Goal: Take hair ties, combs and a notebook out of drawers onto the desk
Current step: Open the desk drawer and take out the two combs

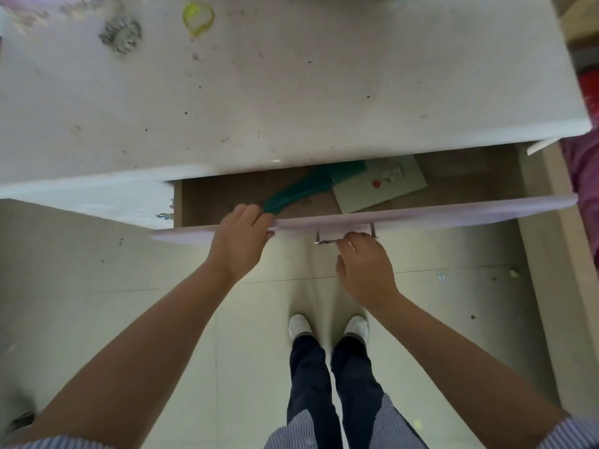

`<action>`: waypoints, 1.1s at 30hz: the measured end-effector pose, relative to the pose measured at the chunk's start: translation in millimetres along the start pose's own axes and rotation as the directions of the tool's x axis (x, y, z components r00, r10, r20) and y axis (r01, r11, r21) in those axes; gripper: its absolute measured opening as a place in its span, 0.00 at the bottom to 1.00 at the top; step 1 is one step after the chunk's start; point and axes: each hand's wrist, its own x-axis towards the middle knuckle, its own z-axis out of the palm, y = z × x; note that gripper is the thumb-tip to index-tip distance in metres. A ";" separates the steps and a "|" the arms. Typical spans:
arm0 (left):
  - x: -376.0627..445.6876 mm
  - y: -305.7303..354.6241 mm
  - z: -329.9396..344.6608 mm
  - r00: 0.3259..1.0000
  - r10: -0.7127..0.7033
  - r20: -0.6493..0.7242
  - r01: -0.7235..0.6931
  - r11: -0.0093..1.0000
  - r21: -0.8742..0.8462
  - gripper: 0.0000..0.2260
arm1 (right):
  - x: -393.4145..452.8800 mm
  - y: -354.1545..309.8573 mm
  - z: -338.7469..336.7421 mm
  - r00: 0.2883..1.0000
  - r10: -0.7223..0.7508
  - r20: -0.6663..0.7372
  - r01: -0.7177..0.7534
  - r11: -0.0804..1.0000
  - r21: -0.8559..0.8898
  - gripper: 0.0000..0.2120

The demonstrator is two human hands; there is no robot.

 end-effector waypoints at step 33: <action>90.1 -24.4 63.1 0.785 -0.318 0.531 0.355 0.934 0.035 0.17 | 123.6 41.8 16.9 0.742 0.007 0.670 0.194 0.955 -0.225 0.17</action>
